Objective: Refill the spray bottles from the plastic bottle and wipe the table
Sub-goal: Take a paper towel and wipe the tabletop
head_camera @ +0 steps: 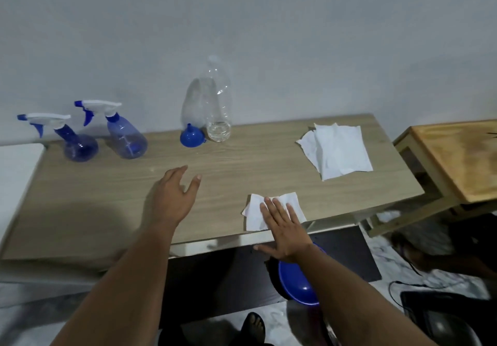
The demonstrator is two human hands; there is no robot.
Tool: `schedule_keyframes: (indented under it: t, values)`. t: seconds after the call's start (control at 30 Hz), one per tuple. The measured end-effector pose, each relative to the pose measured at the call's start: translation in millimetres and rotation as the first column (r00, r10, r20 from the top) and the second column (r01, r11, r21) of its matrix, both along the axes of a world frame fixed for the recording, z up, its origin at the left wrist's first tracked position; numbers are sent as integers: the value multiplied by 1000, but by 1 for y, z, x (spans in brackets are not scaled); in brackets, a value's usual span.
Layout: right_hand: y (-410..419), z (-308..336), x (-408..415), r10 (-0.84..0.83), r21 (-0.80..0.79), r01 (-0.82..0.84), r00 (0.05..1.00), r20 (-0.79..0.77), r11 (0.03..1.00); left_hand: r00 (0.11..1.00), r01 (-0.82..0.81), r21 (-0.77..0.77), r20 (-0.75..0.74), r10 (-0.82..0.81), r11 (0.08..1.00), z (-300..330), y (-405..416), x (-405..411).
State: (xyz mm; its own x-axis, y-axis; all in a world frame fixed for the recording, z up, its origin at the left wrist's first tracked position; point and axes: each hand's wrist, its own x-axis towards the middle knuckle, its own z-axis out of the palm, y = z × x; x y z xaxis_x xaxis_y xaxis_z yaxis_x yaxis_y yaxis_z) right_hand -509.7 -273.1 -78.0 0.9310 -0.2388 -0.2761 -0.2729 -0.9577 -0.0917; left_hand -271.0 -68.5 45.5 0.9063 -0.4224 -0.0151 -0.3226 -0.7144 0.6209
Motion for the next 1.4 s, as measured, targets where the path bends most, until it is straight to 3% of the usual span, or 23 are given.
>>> schedule_keyframes:
  t: [0.17, 0.27, 0.37, 0.43, 0.5, 0.57, 0.63, 0.7, 0.83, 0.93, 1.03, 1.13, 1.23, 1.4]
  values:
    - [-44, 15, -28, -120, -64, 113, 986, -112, 992, 1000, 25, -11, 3, -25, 1000, 9, -33, -17]
    - [-62, 21, -45, -201, -69, 196, 977, -69, 978, 999, 44, -21, 9, -44, 999, 12, -43, -20]
    - [-71, 39, -53, -274, 57, 276, 961, -38, 959, 998, 60, -36, 0, -60, 998, 18, -50, -21]
    - [-74, 54, -53, -444, 195, 435, 896, 4, 879, 997, 77, -34, -10, -77, 996, 27, -58, -25]
    - [-79, 70, -50, -666, 384, 612, 746, 9, 692, 993, 106, -30, -41, -107, 994, 40, -71, -31]
    - [-82, 86, -50, -835, 603, 681, 549, -44, 416, 982, 163, -71, -86, -169, 984, 49, -89, -36]
    - [-84, 106, -56, -922, 790, 605, 355, -155, 100, 957, 237, -130, -139, -255, 963, 54, -111, -42]
    - [-81, 133, -66, -924, 871, 464, 239, -300, -163, 923, 306, -178, -187, -337, 935, 59, -135, -51]
    - [-75, 182, -86, -886, 895, 174, 156, -437, -411, 795, 448, -258, -323, -514, 856, 73, -179, -83]
    - [-69, 209, -105, -888, 891, -4, 94, -451, -453, 613, 530, -329, -489, -621, 782, 85, -201, -116]
    - [-57, 227, -127, -906, 907, -8, 32, -421, -422, 405, 594, -379, -621, -671, 710, 99, -210, -152]
    - [-38, 239, -149, -918, 919, -18, -25, -395, -394, 229, 653, -451, -649, -726, 609, 104, -211, -186]
    - [-19, 241, -173, -921, 928, 8, -126, -369, -373, 173, 650, -497, -640, -749, 575, 106, -211, -215]
    - [7, 225, -209, -876, 914, 96, -341, -343, -395, 170, 699, -532, -527, -833, 479, 105, -206, -253]
